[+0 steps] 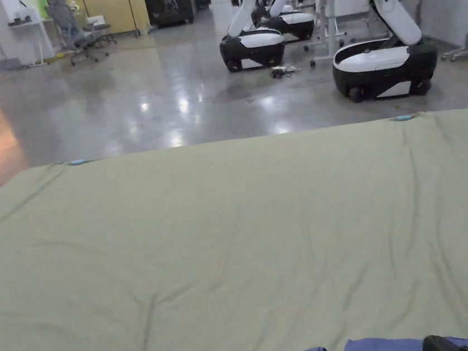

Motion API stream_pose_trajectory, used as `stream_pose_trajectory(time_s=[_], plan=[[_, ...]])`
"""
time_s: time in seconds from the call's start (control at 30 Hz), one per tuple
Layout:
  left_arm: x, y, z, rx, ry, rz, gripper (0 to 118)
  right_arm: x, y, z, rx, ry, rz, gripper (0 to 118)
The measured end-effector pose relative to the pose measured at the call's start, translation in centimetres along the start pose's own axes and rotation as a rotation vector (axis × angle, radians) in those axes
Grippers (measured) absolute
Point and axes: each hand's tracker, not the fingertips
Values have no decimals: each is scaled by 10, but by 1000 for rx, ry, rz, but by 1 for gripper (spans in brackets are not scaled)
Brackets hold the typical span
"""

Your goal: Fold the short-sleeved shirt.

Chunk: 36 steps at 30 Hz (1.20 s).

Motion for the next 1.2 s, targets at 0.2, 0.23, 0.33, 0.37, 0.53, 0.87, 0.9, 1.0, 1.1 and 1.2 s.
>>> stream_pose_trajectory(time_s=[0.2,0.23,0.33,0.37,0.53,0.87,0.9,1.0,1.1,1.2], plan=[[-82,-17,-10,1,-158,397,118,-13,-2,-2,-9,12,25,4],[-91,-23,-19,-36,-182,445,118,-13,-3,-2,-14,10,26,4],[-105,-36,-37,39,-413,721,117,-17,-5,-1,-28,7,27,4],[-110,-40,-48,28,-551,842,116,-19,-6,0,-30,5,31,4],[-99,-64,-82,-96,-319,814,14,-19,-4,3,-27,-10,38,4],[-118,3,19,142,-59,584,13,-8,3,12,2,-34,31,4],[-114,9,27,154,5,517,13,-8,3,11,1,-30,31,4],[-72,22,34,149,114,312,13,-8,3,12,6,-24,32,4],[8,25,16,120,132,46,13,-8,0,14,5,-16,30,4],[94,10,-27,56,156,-216,13,-7,-5,21,1,-19,48,4]])
